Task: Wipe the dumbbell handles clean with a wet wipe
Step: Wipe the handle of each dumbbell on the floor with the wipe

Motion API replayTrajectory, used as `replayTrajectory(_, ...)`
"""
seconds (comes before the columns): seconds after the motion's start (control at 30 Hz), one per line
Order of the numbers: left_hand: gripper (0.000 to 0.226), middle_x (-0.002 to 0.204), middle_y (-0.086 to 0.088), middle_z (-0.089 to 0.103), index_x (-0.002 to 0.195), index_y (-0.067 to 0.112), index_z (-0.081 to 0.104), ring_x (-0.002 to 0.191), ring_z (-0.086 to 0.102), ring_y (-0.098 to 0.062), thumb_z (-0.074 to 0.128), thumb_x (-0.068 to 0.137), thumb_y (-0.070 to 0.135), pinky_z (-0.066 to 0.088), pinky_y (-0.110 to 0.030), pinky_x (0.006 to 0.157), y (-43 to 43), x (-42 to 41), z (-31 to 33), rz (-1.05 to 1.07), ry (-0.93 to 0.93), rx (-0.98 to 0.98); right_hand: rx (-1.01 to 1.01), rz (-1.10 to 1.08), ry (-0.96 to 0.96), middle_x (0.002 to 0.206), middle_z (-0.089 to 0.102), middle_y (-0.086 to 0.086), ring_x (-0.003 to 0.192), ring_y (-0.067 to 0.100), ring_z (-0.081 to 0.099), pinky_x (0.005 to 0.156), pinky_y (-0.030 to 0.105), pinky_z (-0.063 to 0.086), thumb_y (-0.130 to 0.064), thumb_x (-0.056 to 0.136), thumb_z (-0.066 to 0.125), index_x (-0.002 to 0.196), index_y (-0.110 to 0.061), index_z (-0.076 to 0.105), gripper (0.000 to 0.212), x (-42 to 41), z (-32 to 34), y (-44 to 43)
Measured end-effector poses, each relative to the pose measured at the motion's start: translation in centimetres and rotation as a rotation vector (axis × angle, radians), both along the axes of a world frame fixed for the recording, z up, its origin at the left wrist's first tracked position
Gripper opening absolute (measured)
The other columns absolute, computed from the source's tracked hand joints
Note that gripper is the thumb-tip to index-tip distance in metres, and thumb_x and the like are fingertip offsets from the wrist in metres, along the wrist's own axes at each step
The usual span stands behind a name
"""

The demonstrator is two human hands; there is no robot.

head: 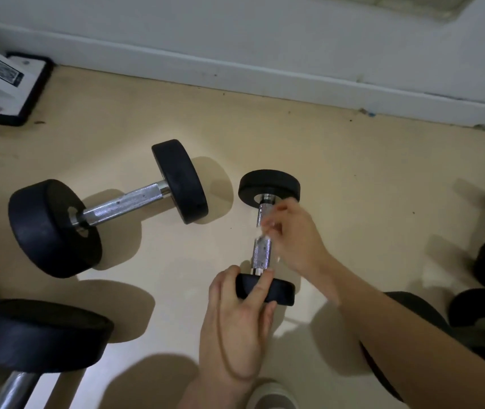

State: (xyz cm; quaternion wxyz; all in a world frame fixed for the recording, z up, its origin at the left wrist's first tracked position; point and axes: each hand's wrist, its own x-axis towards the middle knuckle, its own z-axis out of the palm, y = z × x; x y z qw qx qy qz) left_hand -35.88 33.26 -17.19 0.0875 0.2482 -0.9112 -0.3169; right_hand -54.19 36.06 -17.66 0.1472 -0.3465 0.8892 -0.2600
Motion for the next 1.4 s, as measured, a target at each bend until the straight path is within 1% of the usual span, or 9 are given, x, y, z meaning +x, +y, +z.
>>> replayTrajectory(0.17, 0.046, 0.109, -0.007, 0.058, 0.122, 0.028, 0.058, 0.095, 0.057, -0.028, 0.052, 0.078, 0.038, 0.054, -0.042, 0.082, -0.3, -0.7, -0.1, -0.07, 0.032, -0.081, -0.016, -0.044, -0.008, 0.088, 0.068, 0.004, 0.079, 0.019, 0.063, 0.077, 0.029, 0.049, -0.003, 0.08, 0.065, 0.083, -0.012, 0.076, 0.014, 1.0, 0.2, 1.4)
replayTrajectory(0.47, 0.043, 0.104, 0.003, 0.061, 0.116, 0.027, 0.059, 0.094, 0.051, -0.018, 0.051, 0.075, 0.038, 0.055, -0.029, 0.064, -1.2, -1.0, -0.2, -0.103, 0.114, -0.018, -0.003, -0.038, -0.032, 0.086, 0.07, 0.005, 0.079, 0.021, 0.064, 0.078, 0.033, 0.049, -0.009, 0.081, 0.066, 0.085, -0.015, 0.076, 0.012, 0.5, 0.1, 2.1)
replayTrajectory(0.57, 0.04, 0.104, 0.003, 0.061, 0.117, 0.028, 0.055, 0.094, 0.051, -0.018, 0.049, 0.077, 0.036, 0.054, -0.028, 0.067, -1.1, -1.2, -0.1, -0.129, 0.149, -0.005, 0.082, 0.143, -0.113, 0.087, 0.07, 0.002, 0.081, 0.017, 0.064, 0.08, 0.028, 0.047, -0.009, 0.08, 0.067, 0.083, -0.013, 0.076, 0.011, 2.0, 1.5, 3.7)
replayTrajectory(0.67, 0.038, 0.109, 0.004, 0.062, 0.116, 0.026, 0.059, 0.098, 0.053, -0.018, 0.05, 0.079, 0.03, 0.051, -0.025, 0.075, -0.6, -1.4, -0.3, -0.147, 0.168, 0.03, 0.047, 0.018, 0.046, 0.082, 0.065, 0.002, 0.075, 0.019, 0.059, 0.07, 0.03, 0.046, -0.008, 0.082, 0.061, 0.083, -0.012, 0.075, 0.015, -1.5, 0.8, 1.0)
replayTrajectory(0.93, 0.047, 0.118, 0.004, 0.05, 0.116, 0.036, 0.056, 0.104, 0.043, -0.01, 0.061, 0.071, 0.022, 0.02, -0.001, 0.097, 0.3, -1.6, -1.3, -0.101, 0.167, 0.208, 0.135, 0.121, -0.017, 0.079, 0.063, -0.001, 0.075, 0.018, 0.058, 0.071, 0.03, 0.045, -0.007, 0.082, 0.06, 0.077, -0.012, 0.073, 0.015, -1.3, 1.1, 2.9)
replayTrajectory(1.03, 0.04, 0.115, -0.001, 0.056, 0.117, 0.033, 0.061, 0.103, 0.047, -0.014, 0.052, 0.079, 0.024, 0.024, -0.003, 0.095, 0.4, -1.6, -1.5, -0.116, 0.189, 0.182, 0.05, -0.08, 0.043, 0.083, 0.067, 0.004, 0.074, 0.019, 0.059, 0.07, 0.031, 0.047, -0.005, 0.081, 0.062, 0.08, -0.01, 0.075, 0.013, -2.6, 0.4, 2.1)
replayTrajectory(1.2, 0.037, 0.112, 0.015, 0.06, 0.113, 0.034, 0.056, 0.1, 0.054, -0.007, 0.055, 0.076, 0.033, 0.039, -0.01, 0.086, 0.0, -1.8, -0.9, -0.118, 0.186, 0.205, 0.203, 0.214, -0.043, 0.081, 0.067, 0.001, 0.074, 0.017, 0.061, 0.072, 0.034, 0.05, -0.006, 0.077, 0.06, 0.074, -0.012, 0.072, 0.014, 0.3, 1.7, 4.8)
replayTrajectory(1.33, 0.046, 0.12, 0.017, 0.055, 0.115, 0.034, 0.057, 0.107, 0.049, -0.007, 0.065, 0.07, 0.027, 0.027, -0.002, 0.094, -0.1, -1.7, -1.4, -0.085, 0.182, 0.219, 0.146, -0.037, 0.062, 0.082, 0.064, 0.006, 0.073, 0.025, 0.059, 0.067, 0.034, 0.047, -0.005, 0.08, 0.058, 0.074, -0.009, 0.072, 0.015, -3.1, 0.6, 2.1)
replayTrajectory(1.4, 0.046, 0.121, 0.018, 0.051, 0.114, 0.035, 0.06, 0.103, 0.047, -0.006, 0.065, 0.069, 0.025, 0.031, -0.008, 0.091, -0.1, -1.7, -1.2, -0.077, 0.167, 0.235, 0.146, 0.051, 0.051, 0.082, 0.066, 0.003, 0.075, 0.022, 0.06, 0.07, 0.032, 0.046, -0.006, 0.08, 0.059, 0.075, -0.01, 0.072, 0.015, -1.1, 0.9, 3.7)
